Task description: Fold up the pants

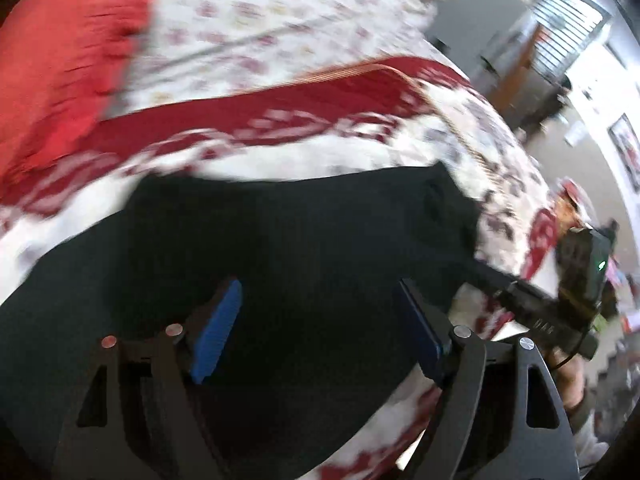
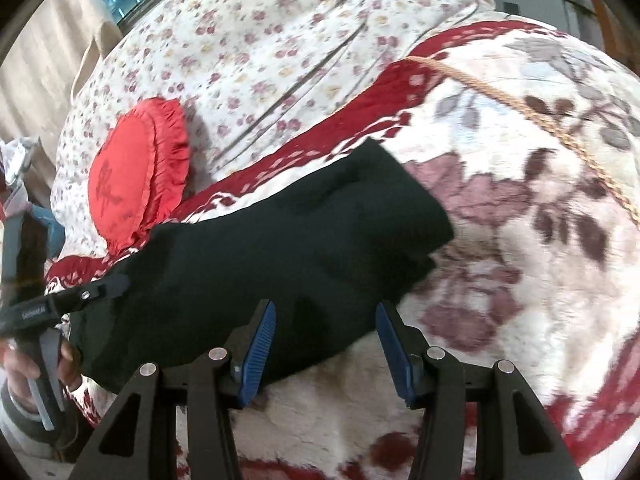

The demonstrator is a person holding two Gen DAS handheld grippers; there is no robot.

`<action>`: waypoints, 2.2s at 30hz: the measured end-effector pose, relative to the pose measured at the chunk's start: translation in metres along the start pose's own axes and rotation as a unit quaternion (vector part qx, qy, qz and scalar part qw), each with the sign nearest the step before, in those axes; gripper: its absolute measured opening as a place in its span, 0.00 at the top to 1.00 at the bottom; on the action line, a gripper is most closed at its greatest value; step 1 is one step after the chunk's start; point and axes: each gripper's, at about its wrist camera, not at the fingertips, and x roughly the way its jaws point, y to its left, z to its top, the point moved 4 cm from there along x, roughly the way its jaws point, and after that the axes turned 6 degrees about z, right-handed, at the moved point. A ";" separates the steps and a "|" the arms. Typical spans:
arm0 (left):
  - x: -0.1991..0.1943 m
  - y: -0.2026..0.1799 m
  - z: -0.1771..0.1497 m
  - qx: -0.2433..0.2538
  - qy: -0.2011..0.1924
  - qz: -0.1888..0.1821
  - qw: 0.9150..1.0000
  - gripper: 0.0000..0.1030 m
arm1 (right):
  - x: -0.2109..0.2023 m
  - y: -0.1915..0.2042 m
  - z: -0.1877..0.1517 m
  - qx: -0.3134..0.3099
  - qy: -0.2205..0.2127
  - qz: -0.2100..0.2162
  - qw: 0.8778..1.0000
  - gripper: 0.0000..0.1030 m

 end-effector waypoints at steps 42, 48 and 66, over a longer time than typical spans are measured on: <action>-0.062 0.032 0.064 -0.016 -0.082 -0.063 0.994 0.47 | 0.023 0.190 0.011 -0.192 -0.007 0.228 0.954 0.88; -0.084 0.104 -0.001 -0.088 -0.080 0.009 0.993 0.39 | 0.063 0.222 -0.042 -0.209 0.126 0.262 0.933 0.80; -0.043 0.074 -0.076 -0.059 -0.039 0.115 0.991 0.39 | 0.120 0.169 -0.002 -0.188 0.088 0.073 0.976 0.79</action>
